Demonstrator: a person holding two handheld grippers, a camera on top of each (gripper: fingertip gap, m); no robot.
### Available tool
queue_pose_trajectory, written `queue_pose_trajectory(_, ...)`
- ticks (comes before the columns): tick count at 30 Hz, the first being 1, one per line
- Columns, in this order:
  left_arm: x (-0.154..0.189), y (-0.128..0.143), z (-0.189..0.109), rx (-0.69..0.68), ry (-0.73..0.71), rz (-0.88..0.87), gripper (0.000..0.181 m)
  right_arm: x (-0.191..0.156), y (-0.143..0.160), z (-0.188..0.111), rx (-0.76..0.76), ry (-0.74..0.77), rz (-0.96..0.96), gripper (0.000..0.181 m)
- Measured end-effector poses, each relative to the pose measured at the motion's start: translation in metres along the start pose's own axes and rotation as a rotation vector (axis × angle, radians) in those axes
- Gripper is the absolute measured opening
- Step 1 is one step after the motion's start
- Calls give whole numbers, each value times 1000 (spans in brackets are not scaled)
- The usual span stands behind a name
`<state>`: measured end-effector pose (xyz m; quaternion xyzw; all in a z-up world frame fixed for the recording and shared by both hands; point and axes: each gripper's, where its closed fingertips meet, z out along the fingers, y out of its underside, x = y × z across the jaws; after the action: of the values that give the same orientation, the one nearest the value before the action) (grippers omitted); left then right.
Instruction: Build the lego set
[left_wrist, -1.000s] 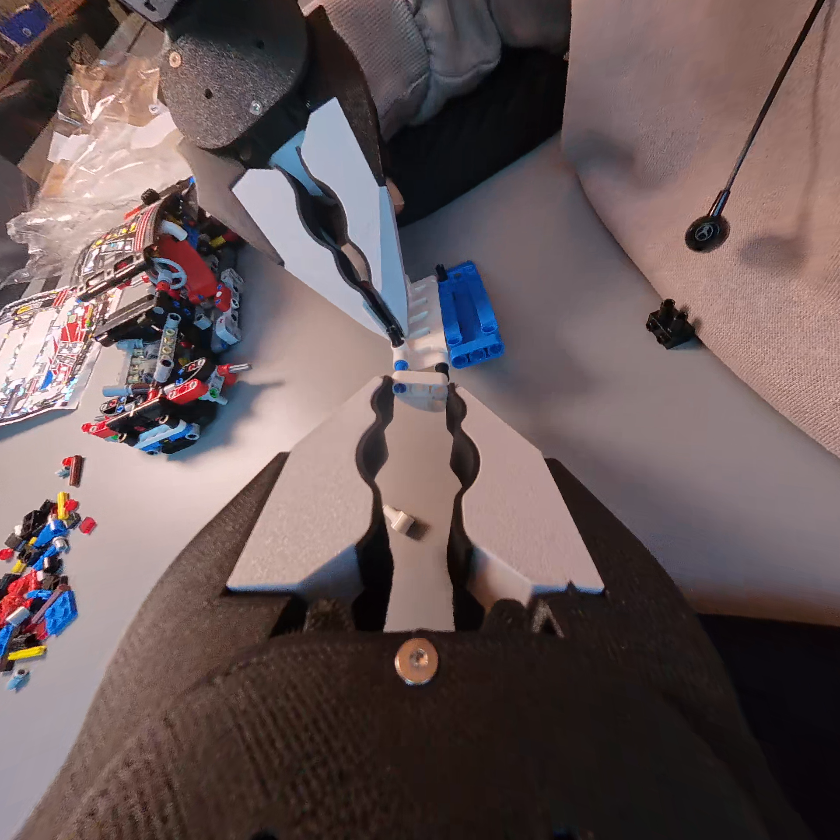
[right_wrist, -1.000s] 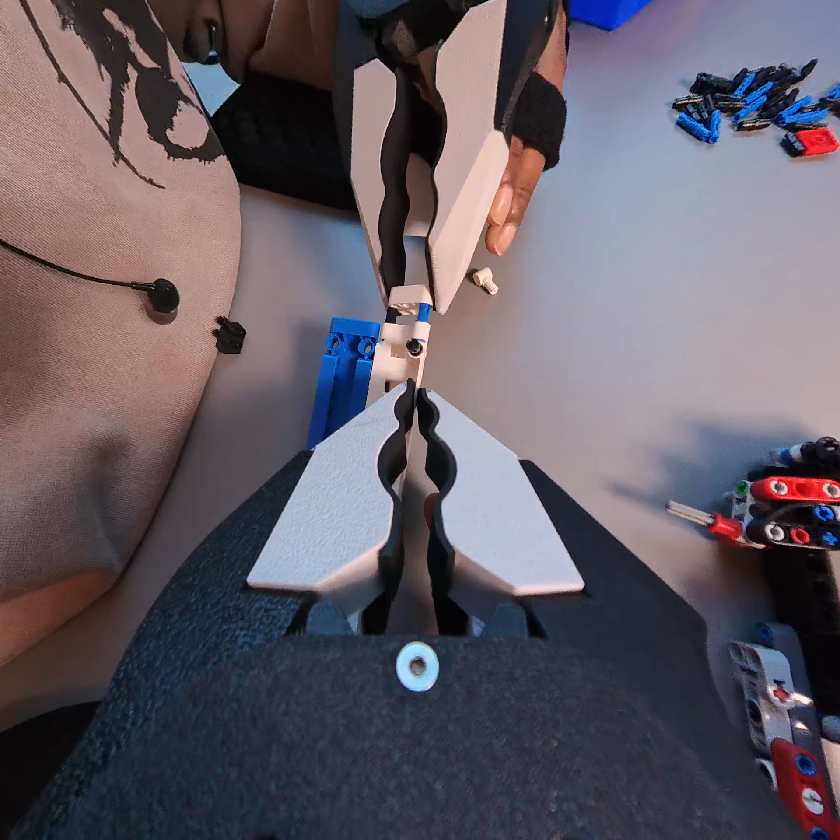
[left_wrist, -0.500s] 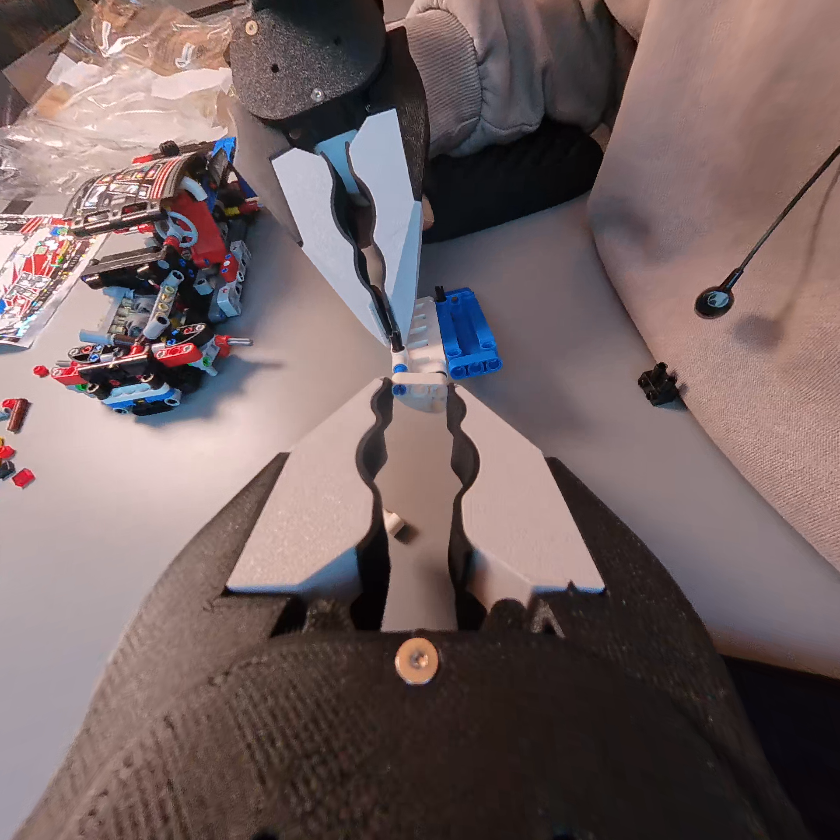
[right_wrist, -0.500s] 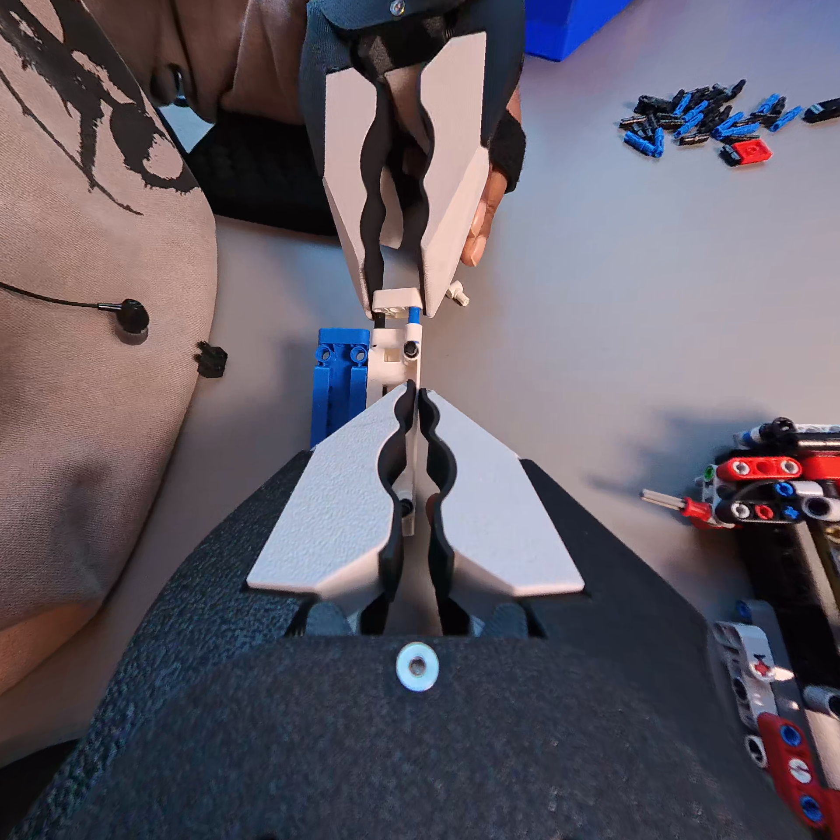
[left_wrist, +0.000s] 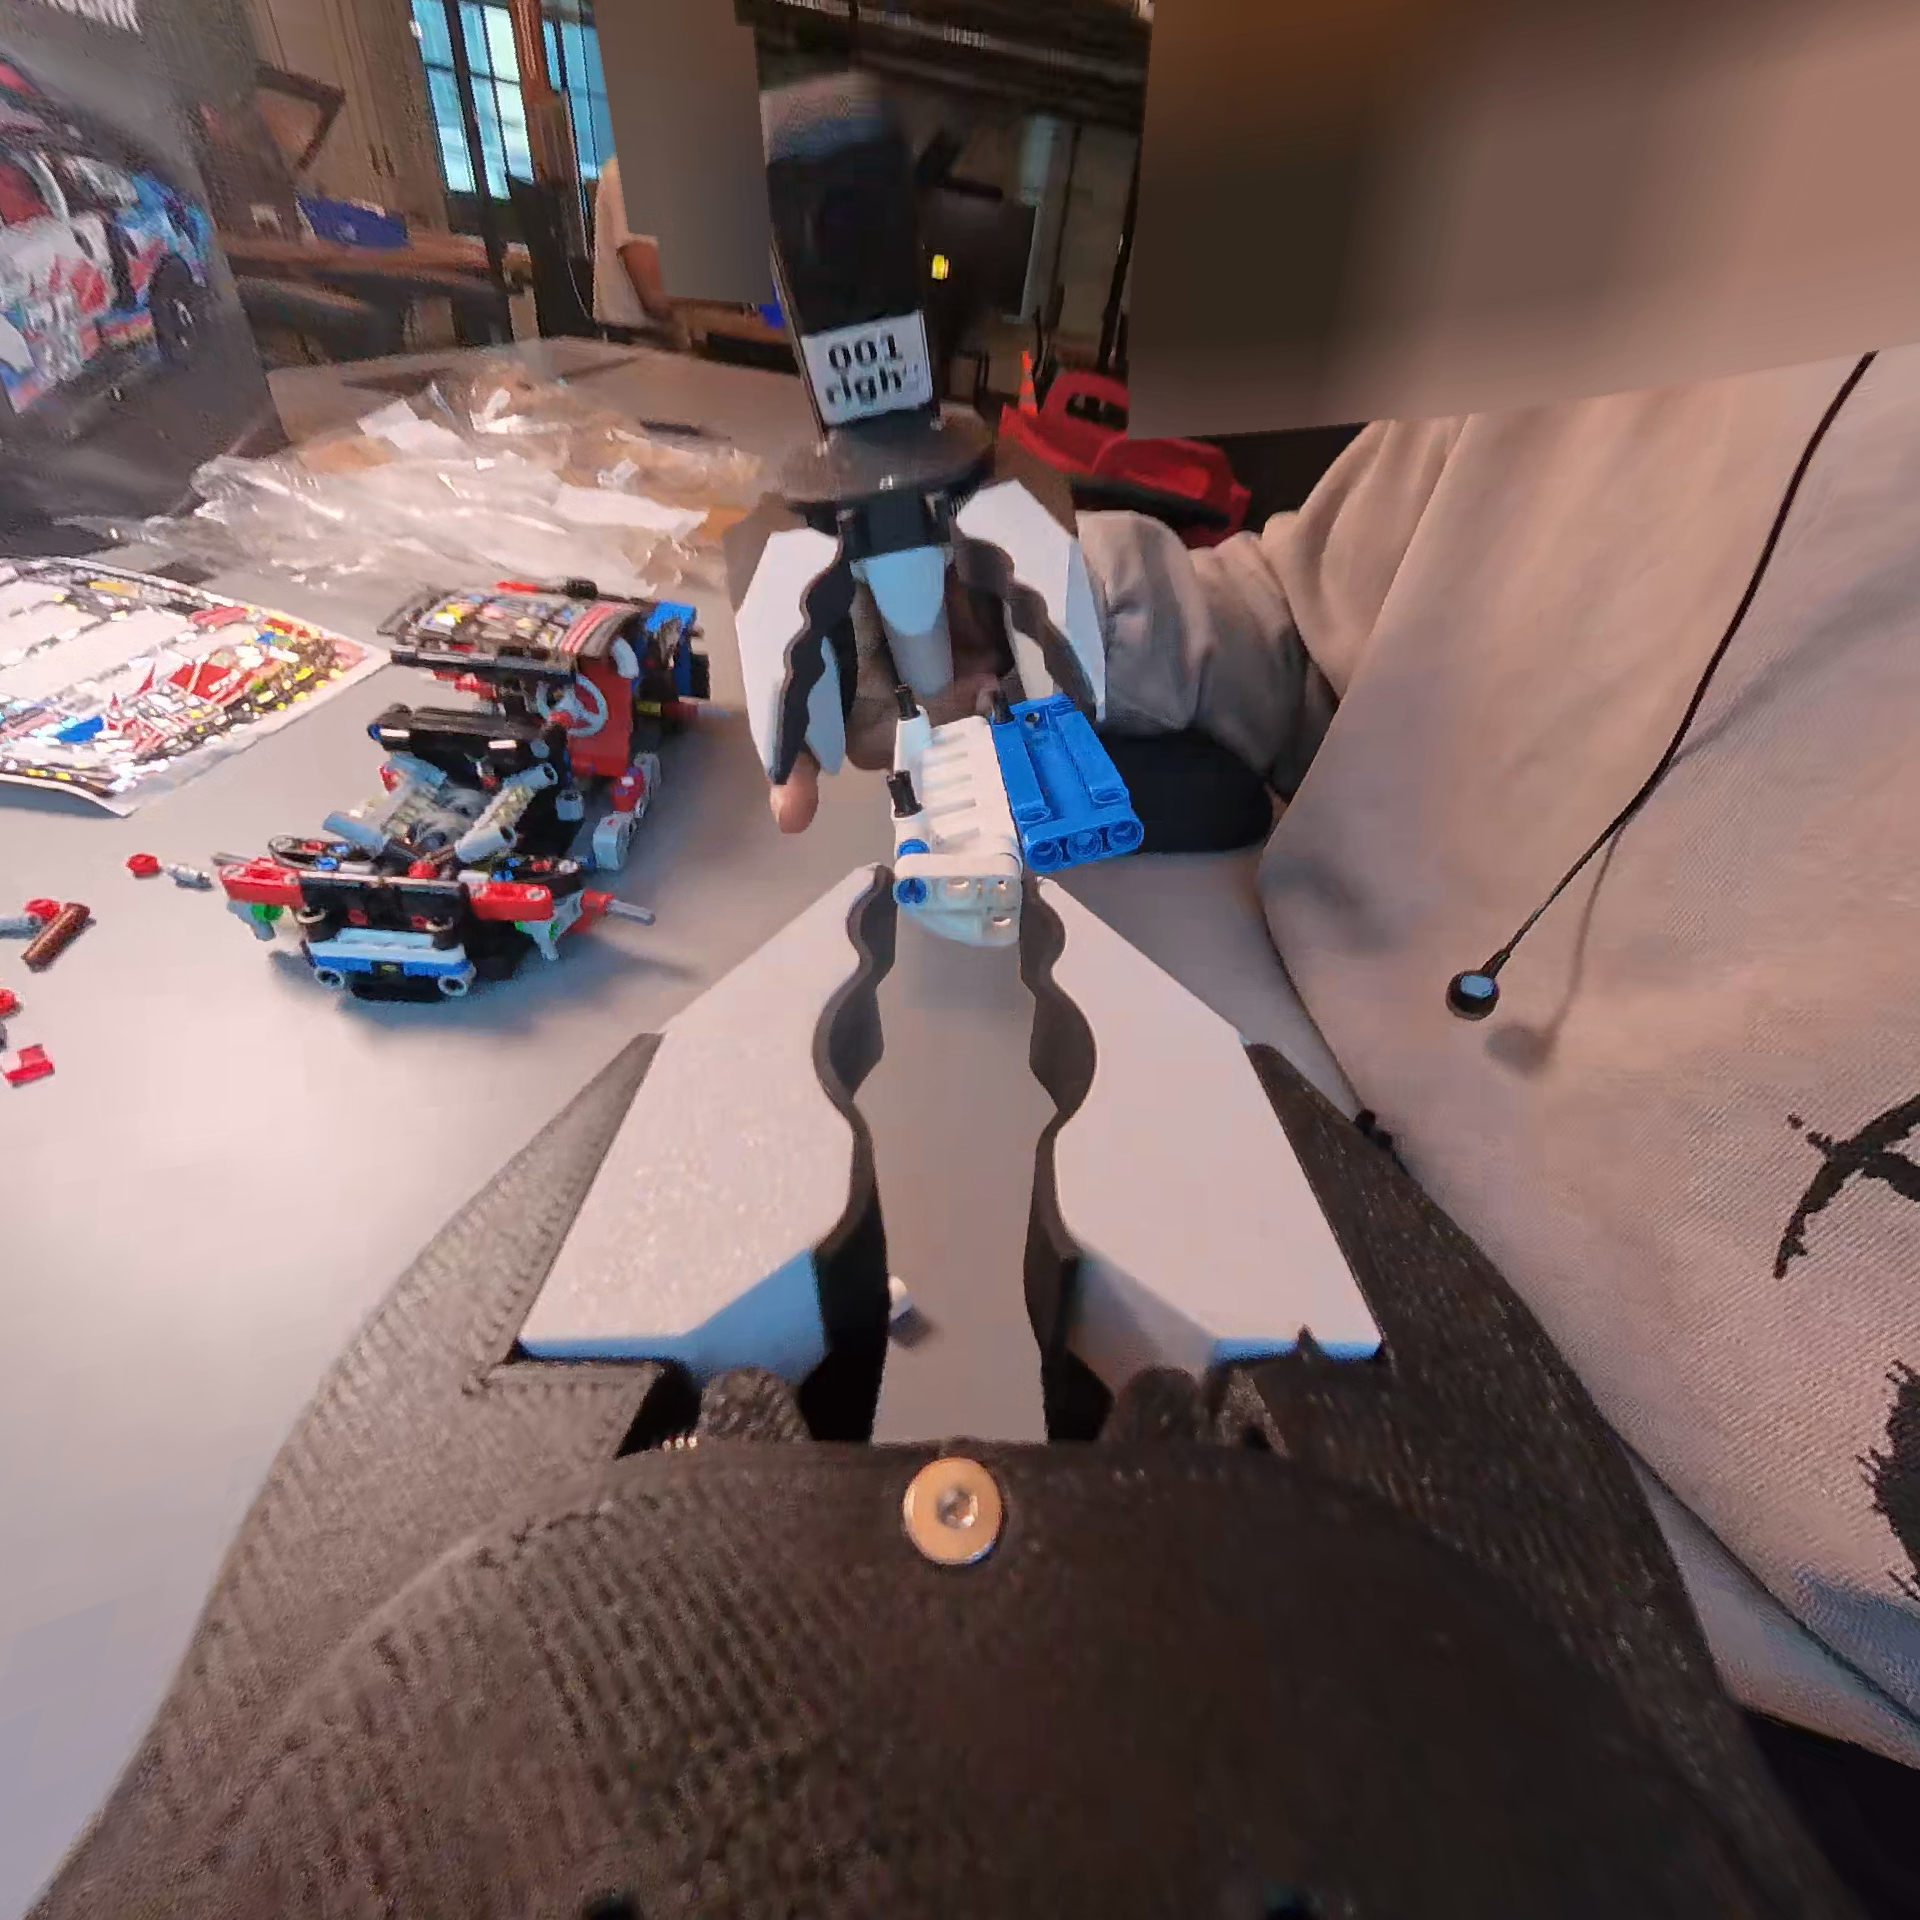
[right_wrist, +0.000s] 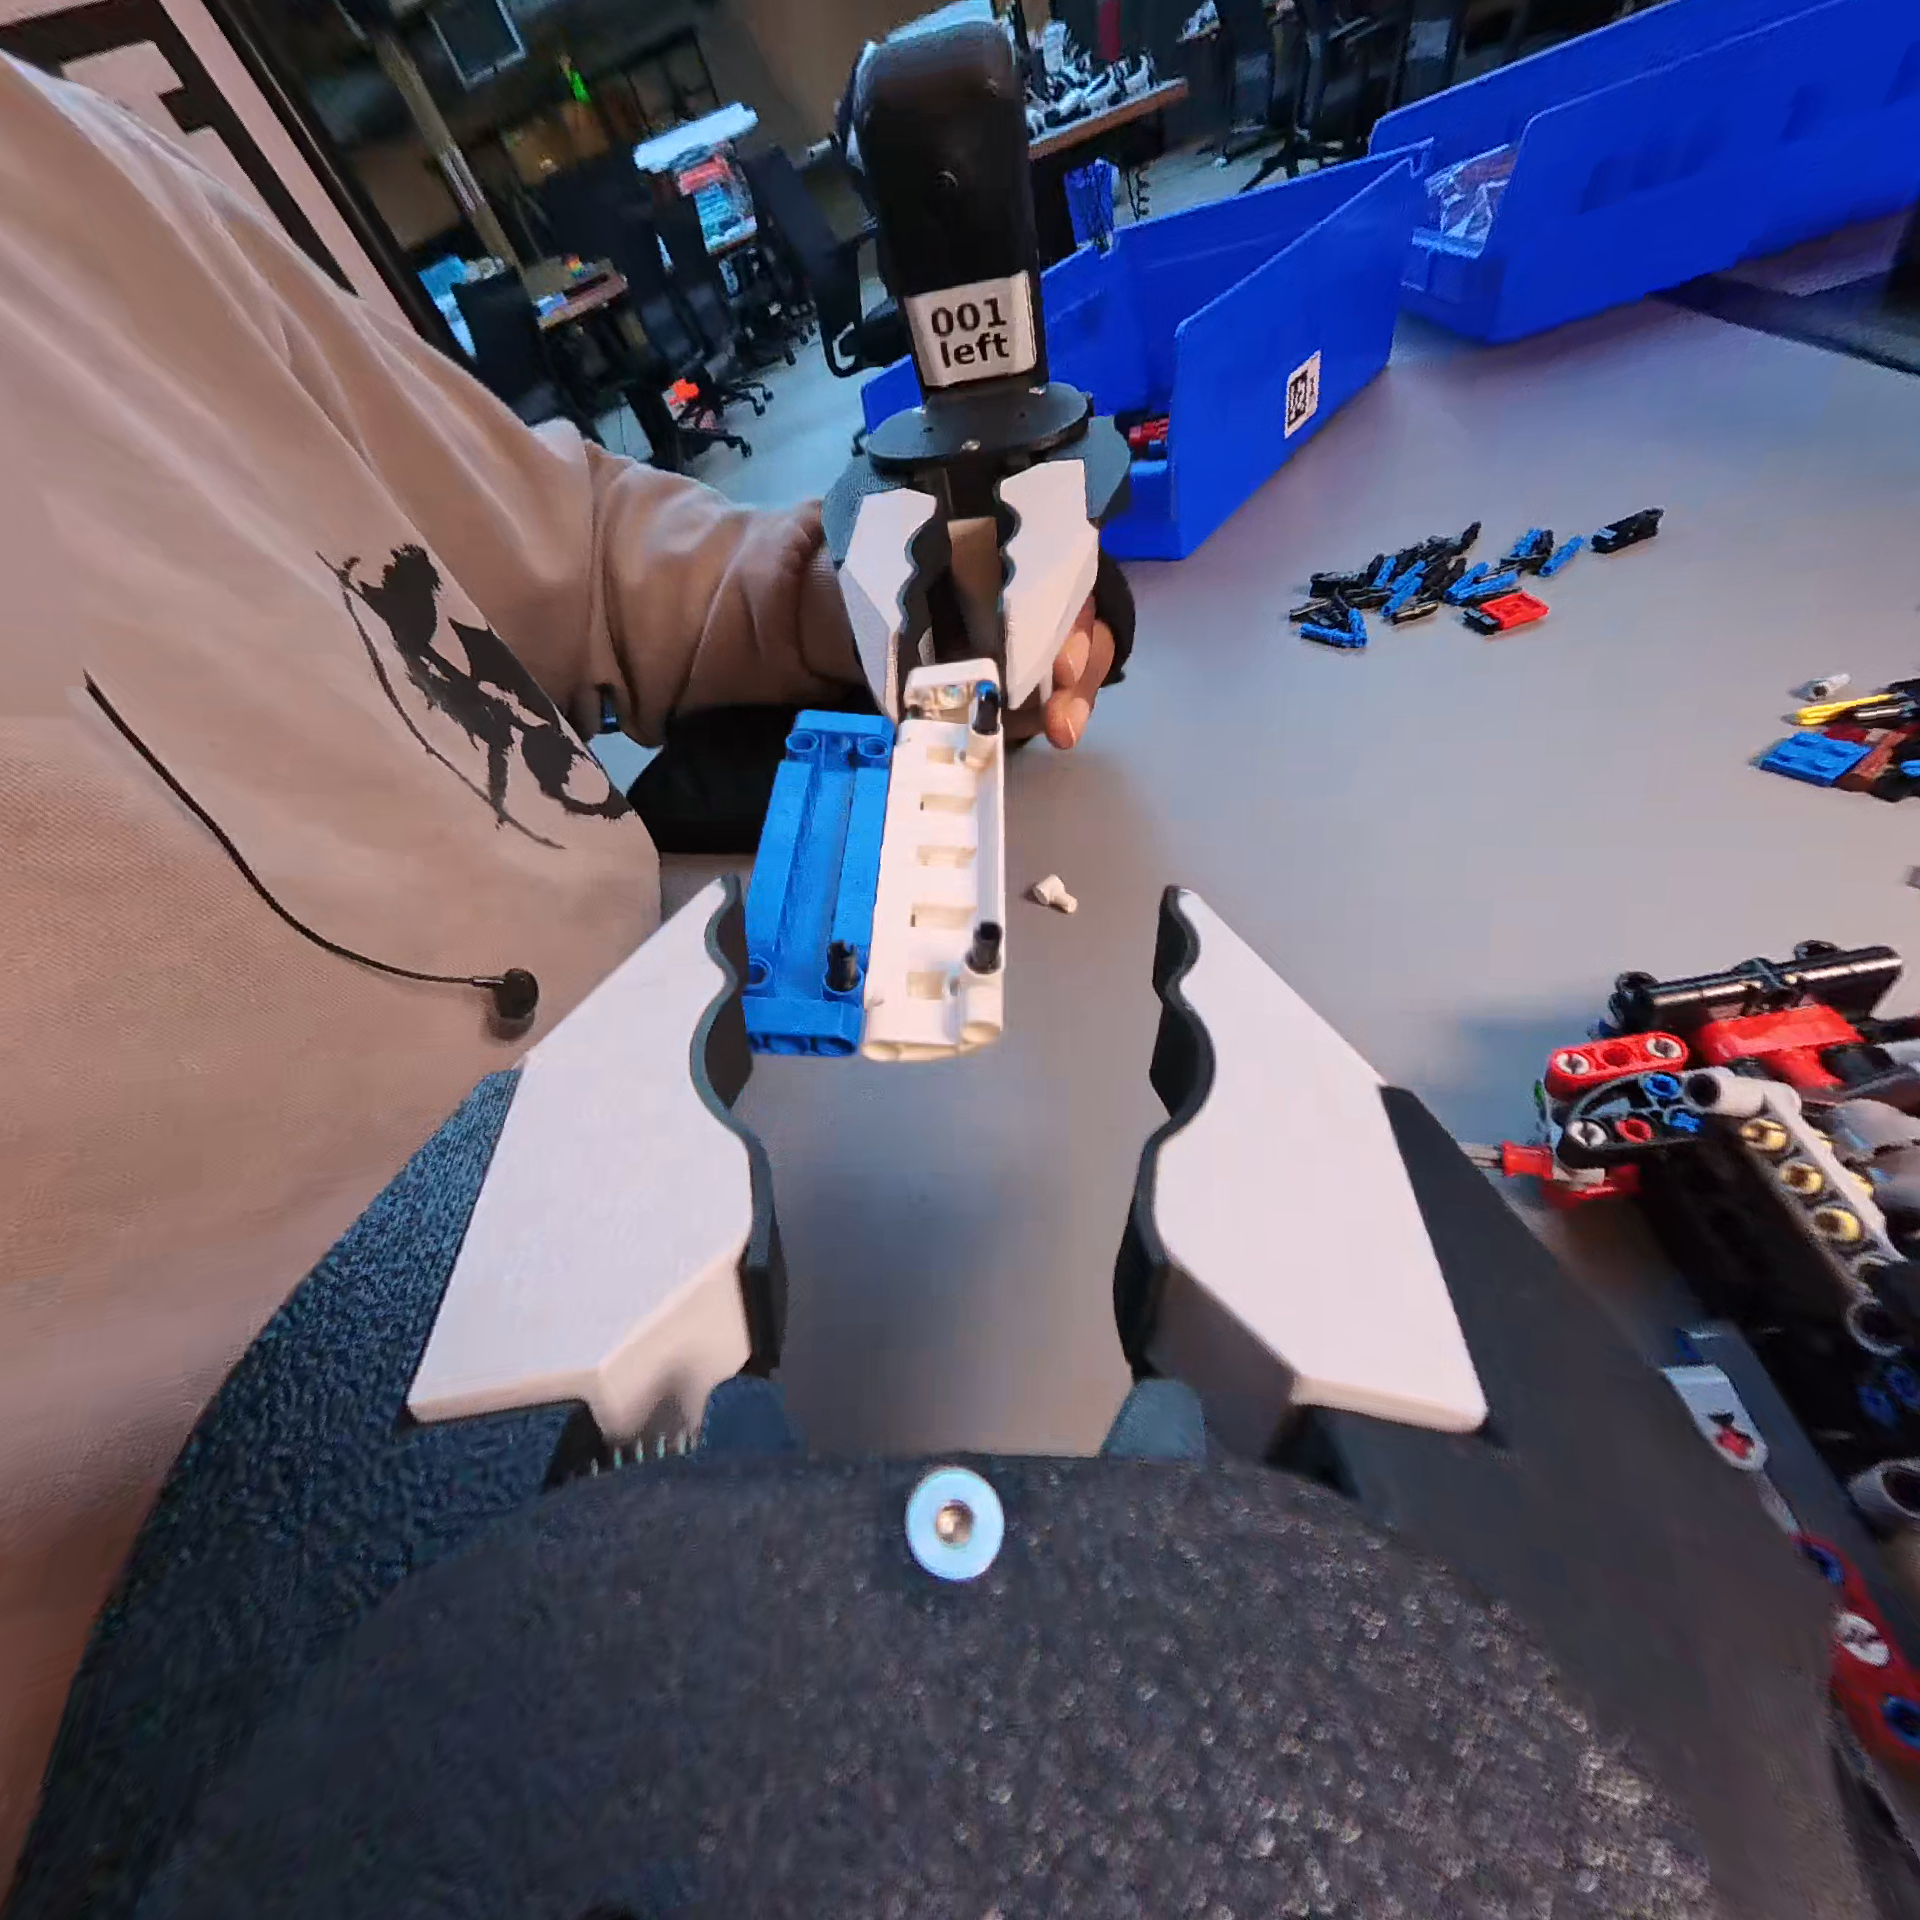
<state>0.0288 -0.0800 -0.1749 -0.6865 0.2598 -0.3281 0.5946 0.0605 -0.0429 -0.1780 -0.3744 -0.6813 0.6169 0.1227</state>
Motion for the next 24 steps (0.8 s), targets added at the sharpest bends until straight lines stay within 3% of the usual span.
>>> queue_pose_trajectory(4,-1,-14,-1,64,-33,54,22,-11,-16,8,108,-93,201,66)
queue_pose_trajectory(6,-1,-19,0,83,-49,69,22,-11,-18,10,140,-123,297,42)
queue_pose_trajectory(16,5,-24,5,92,-99,166,22,-8,-14,11,158,-170,567,21)
queue_pose_trajectory(20,5,-24,5,81,-119,207,22,-9,-21,7,217,-228,605,19)
queue_pose_trajectory(22,2,-25,5,66,-151,253,22,-7,-24,4,235,-243,615,34)
queue_pose_trajectory(24,-1,-28,2,54,-202,311,22,-4,-21,3,224,-236,629,36)
